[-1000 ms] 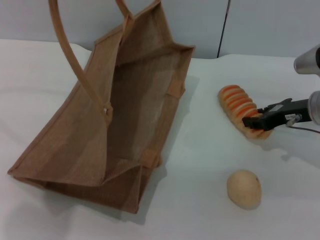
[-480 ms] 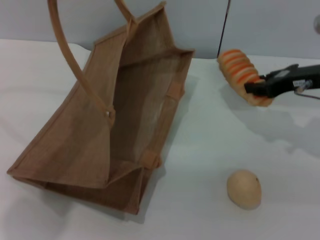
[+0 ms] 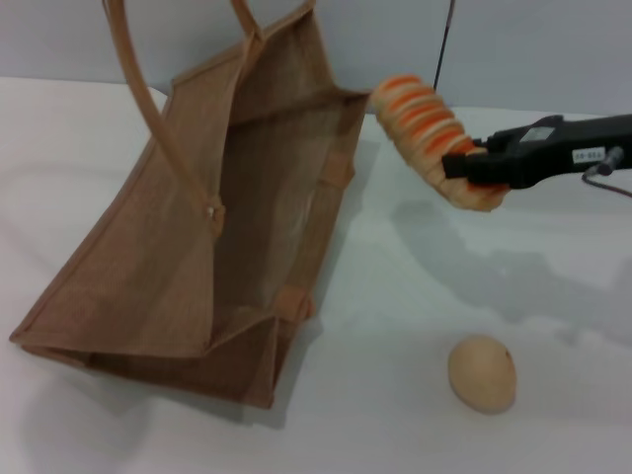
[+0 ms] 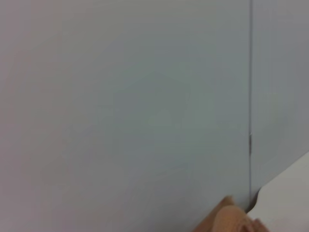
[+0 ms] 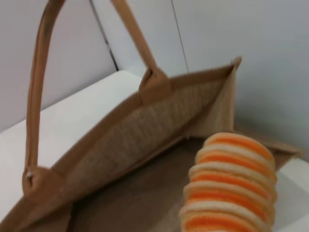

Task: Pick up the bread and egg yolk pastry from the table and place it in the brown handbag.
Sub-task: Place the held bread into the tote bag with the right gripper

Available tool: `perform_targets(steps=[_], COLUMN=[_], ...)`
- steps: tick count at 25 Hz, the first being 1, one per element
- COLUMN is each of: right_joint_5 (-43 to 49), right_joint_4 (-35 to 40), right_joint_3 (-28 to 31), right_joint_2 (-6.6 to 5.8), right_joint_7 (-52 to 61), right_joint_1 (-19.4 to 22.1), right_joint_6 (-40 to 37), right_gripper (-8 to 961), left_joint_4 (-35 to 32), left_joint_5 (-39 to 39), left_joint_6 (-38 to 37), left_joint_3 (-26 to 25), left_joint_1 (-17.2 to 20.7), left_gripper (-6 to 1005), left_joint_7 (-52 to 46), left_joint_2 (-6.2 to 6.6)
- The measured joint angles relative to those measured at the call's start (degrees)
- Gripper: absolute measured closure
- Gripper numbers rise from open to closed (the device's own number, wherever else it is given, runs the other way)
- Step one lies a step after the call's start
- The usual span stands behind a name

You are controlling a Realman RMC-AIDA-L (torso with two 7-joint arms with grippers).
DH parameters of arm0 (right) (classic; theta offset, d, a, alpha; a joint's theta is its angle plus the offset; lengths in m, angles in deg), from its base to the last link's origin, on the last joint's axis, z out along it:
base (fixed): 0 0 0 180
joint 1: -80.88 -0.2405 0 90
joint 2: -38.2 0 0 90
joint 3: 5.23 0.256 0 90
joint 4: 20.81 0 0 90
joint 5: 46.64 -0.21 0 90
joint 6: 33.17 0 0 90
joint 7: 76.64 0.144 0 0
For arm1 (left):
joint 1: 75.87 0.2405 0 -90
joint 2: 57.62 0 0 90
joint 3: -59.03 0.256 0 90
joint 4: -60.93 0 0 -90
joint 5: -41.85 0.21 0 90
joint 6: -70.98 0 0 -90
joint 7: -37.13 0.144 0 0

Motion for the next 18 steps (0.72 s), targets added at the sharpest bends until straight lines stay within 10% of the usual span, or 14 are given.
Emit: perform_targets(steps=[18], right_joint_5=[-0.10], right_joint_4=[-10.75], right_joint_3=[-11.18], right_joint_2=[-0.15], right_joint_7=[-2.34], right_joint_1=[-3.79], right_joint_6=[-16.41], right_gripper=[649], left_joint_4=[-3.36], left_joint_5=[-3.86], left_joint_6=[0.98], left_joint_3=[3.72], left_joint_1=[-3.25], left_gripper=[881], left_joint_7=[-3.11], left_joint_2=[-2.84])
